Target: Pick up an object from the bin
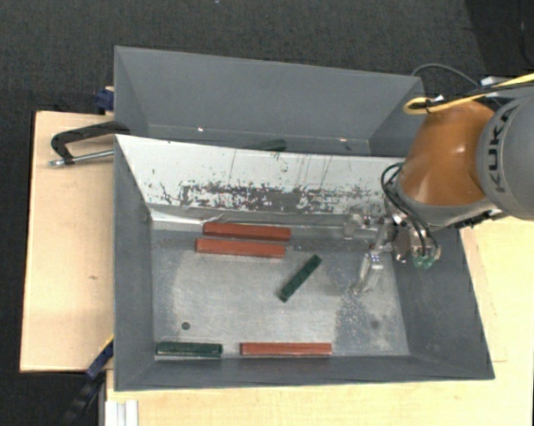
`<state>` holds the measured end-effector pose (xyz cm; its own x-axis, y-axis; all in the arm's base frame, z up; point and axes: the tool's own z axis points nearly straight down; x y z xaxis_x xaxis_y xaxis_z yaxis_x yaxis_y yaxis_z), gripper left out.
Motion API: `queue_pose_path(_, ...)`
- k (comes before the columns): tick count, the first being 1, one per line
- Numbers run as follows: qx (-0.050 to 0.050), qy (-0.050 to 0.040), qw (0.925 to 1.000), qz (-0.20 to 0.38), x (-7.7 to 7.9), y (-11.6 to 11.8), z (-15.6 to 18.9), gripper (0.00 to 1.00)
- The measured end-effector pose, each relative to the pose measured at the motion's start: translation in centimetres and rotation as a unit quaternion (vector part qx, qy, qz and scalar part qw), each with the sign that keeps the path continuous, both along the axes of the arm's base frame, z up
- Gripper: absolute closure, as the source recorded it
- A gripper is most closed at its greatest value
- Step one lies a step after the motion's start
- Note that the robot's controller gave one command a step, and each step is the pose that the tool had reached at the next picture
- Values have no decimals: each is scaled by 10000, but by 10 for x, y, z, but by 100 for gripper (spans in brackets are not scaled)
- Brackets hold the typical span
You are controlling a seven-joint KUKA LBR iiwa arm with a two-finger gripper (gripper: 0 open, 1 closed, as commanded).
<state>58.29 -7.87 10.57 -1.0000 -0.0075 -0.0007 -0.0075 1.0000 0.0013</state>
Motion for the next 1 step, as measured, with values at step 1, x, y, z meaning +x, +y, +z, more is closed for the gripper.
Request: queue_pose_path(1,3,3,9999,-107,-11,17,-11,0)
